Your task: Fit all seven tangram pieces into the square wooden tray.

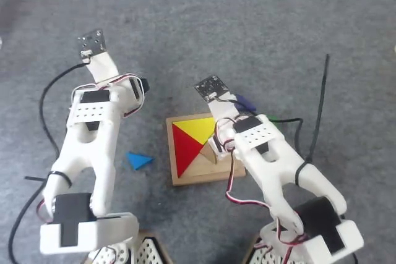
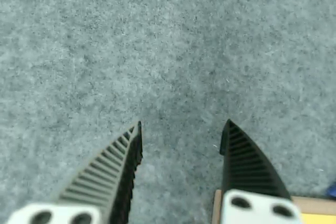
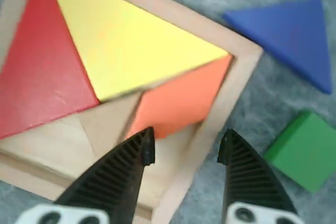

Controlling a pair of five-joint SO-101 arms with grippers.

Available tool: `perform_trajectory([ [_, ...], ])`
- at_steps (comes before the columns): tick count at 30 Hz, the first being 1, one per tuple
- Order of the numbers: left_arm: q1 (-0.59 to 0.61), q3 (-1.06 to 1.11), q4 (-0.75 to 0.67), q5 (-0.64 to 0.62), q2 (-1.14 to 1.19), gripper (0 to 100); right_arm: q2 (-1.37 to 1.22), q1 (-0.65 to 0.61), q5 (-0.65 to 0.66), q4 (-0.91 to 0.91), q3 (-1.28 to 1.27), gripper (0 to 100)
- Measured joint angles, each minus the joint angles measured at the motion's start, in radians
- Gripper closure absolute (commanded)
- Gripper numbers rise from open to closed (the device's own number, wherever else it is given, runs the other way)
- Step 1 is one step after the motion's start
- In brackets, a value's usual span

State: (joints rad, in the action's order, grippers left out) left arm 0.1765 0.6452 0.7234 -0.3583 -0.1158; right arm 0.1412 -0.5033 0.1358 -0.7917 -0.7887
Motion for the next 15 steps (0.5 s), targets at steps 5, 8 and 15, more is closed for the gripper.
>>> perform_trajectory([
  [5, 0.0, 0.0, 0.0, 0.0, 0.0, 76, 0.0, 0.006, 0.0, -0.009, 0.0, 78.6],
  [8, 0.0, 0.0, 0.0, 0.0, 0.0, 76, 0.0, 0.005, 0.0, -0.009, 0.0, 78.6],
  [15, 0.0, 0.0, 0.0, 0.0, 0.0, 76, 0.021, 0.038, -0.052, -0.028, 0.003, 78.7],
])
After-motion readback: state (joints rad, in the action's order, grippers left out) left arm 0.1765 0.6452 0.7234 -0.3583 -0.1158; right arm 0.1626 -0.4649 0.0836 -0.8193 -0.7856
